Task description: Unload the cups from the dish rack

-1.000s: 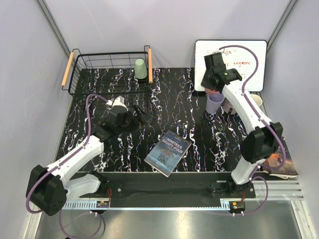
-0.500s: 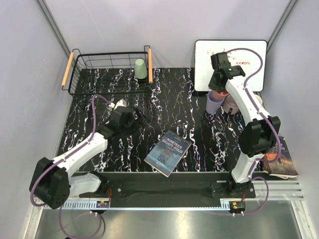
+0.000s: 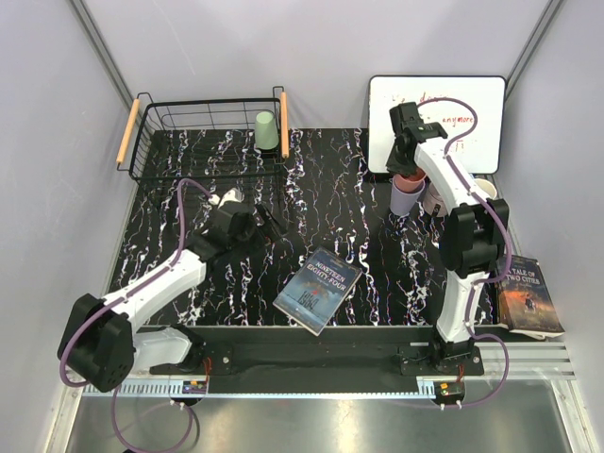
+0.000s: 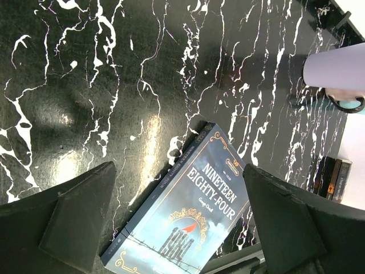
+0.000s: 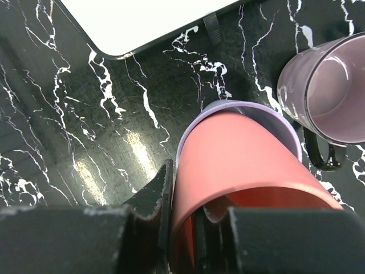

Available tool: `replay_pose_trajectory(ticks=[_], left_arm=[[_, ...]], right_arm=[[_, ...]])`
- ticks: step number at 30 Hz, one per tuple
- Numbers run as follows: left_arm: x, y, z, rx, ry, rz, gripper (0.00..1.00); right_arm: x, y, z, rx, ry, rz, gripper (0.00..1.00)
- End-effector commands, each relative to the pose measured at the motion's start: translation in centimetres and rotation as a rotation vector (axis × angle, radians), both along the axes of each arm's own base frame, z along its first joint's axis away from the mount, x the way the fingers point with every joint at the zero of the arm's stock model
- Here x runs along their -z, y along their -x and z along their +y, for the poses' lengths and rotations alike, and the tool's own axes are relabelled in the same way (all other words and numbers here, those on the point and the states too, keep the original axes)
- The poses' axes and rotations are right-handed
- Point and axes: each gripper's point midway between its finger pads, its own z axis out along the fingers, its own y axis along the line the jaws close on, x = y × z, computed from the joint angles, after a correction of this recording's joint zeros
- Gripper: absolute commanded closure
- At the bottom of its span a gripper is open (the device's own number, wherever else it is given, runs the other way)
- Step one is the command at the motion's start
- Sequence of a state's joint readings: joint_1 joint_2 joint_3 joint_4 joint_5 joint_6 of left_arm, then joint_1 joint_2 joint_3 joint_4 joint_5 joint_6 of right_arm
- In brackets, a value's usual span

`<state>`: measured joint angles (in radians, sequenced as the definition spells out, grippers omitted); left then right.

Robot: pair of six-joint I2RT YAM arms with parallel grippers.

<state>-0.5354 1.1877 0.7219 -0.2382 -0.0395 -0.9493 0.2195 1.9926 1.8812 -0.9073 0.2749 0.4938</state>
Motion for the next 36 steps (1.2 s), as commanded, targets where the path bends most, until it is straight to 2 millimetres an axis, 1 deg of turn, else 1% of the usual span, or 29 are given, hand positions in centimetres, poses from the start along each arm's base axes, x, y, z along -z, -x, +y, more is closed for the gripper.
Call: replay_pose_trajectory(ticks=[1, 4, 7, 11, 14, 15, 16, 18, 19, 20, 21, 22, 23, 24, 25, 26, 27, 28, 29, 30, 31, 32, 33, 34, 35, 36], left_arm=[[-1.1, -1.1, -0.8, 0.019, 0.018, -0.044, 0.01], [-0.9, -1.1, -1.0, 0.024, 0.016, -0.036, 0.01], [-0.9, -1.1, -1.1, 0.026, 0.016, -0.038, 0.01], [-1.0, -1.1, -1.1, 0.027, 0.018, -0.038, 0.01], [-1.2, -1.2, -1.1, 0.025, 0.025, -0.044, 0.01], [-1.4, -1.2, -1.1, 0.023, 0.024, -0.049, 0.01], [-1.6, -1.2, -1.1, 0.023, 0.024, -0.056, 0.01], [-2.4, -1.4, -1.0, 0.014, 0.028, -0.080, 0.01], [-2.8, -1.7, -0.8, 0.005, 0.021, -0.098, 0.01], [-3.9, -2.1, -0.8, 0.002, 0.023, -0.128, 0.01], [-4.8, -2.5, -0.9, 0.001, 0.021, -0.150, 0.01], [-5.5, -3.0, -0.5, -0.009, -0.007, -0.180, 0.01], [-8.0, -4.0, -0.6, -0.014, -0.004, -0.234, 0.01], [-8.4, -4.5, -0.3, -0.002, -0.054, -0.246, 0.01], [-9.4, -5.3, 0.1, -0.021, -0.086, -0.271, 0.01], [-13.0, -6.6, 0.0, -0.031, -0.085, -0.339, 0.01], [-12.8, -7.8, 0.4, -0.029, -0.158, -0.338, 0.01], [-13.9, -8.8, 0.6, -0.035, -0.181, -0.358, 0.01], [-17.2, -10.4, 0.4, -0.053, -0.176, -0.419, 0.01], [-17.7, -11.5, 1.3, -0.074, -0.218, -0.424, 0.01], [-18.8, -13.7, 0.9, -0.086, -0.223, -0.437, 0.01], [-19.1, -14.9, 0.9, -0.091, -0.228, -0.441, 0.01], [-19.3, -16.4, 1.9, -0.111, -0.235, -0.437, 0.01], [-19.2, -19.1, 1.8, -0.127, -0.234, -0.425, 0.01], [-19.1, -20.4, 2.3, -0.145, -0.227, -0.415, 0.01], [-18.7, -22.2, 3.6, -0.173, -0.213, -0.397, 0.01]], right_arm=[[-2.0, -1.3, 0.2, 0.000, -0.020, -0.066, 0.89], [-2.9, -1.3, 0.2, 0.002, -0.021, -0.087, 0.76], [-4.0, -1.2, 0.2, -0.005, -0.028, -0.107, 0.70], [-5.1, -1.0, 0.5, -0.017, -0.047, -0.129, 0.65], [-5.8, -0.7, 0.5, -0.014, -0.054, -0.143, 0.65], [-6.3, -0.6, 0.7, -0.020, -0.067, -0.154, 0.66], [-7.8, -0.3, 1.0, -0.032, -0.087, -0.189, 0.66], [-9.7, -0.3, 2.9, -0.092, -0.174, -0.278, 0.66], [-13.5, 0.7, 3.6, -0.132, -0.228, -0.386, 0.65], [-14.4, 0.8, 5.6, -0.206, -0.311, -0.463, 0.61], [-15.7, 1.6, 6.8, -0.255, -0.374, -0.508, 0.56], [-18.6, 3.2, 7.4, -0.301, -0.420, -0.582, 0.51], [-19.0, 4.1, 8.8, -0.365, -0.471, -0.599, 0.48], [-20.7, 5.8, 9.9, -0.416, -0.499, -0.634, 0.43], [-20.4, 6.7, 10.6, -0.446, -0.508, -0.627, 0.39], [-20.4, 7.7, 11.3, -0.474, -0.511, -0.630, 0.34], [-21.5, 9.3, 12.1, -0.514, -0.512, -0.660, 0.24], [-20.6, 10.0, 12.6, -0.528, -0.511, -0.656, 0.22], [-20.5, 10.7, 12.9, -0.544, -0.514, -0.661, 0.19], [-21.3, 12.2, 13.4, -0.574, -0.529, -0.689, 0.16], [-20.6, 12.7, 13.7, -0.592, -0.537, -0.689, 0.14], [-20.6, 13.2, 14.0, -0.604, -0.546, -0.694, 0.14], [-21.2, 14.1, 14.1, -0.625, -0.557, -0.714, 0.13], [-20.7, 14.9, 14.7, -0.655, -0.574, -0.702, 0.12], [-20.6, 15.3, 14.7, -0.667, -0.579, -0.703, 0.12], [-21.2, 16.0, 14.7, -0.683, -0.588, -0.719, 0.12]])
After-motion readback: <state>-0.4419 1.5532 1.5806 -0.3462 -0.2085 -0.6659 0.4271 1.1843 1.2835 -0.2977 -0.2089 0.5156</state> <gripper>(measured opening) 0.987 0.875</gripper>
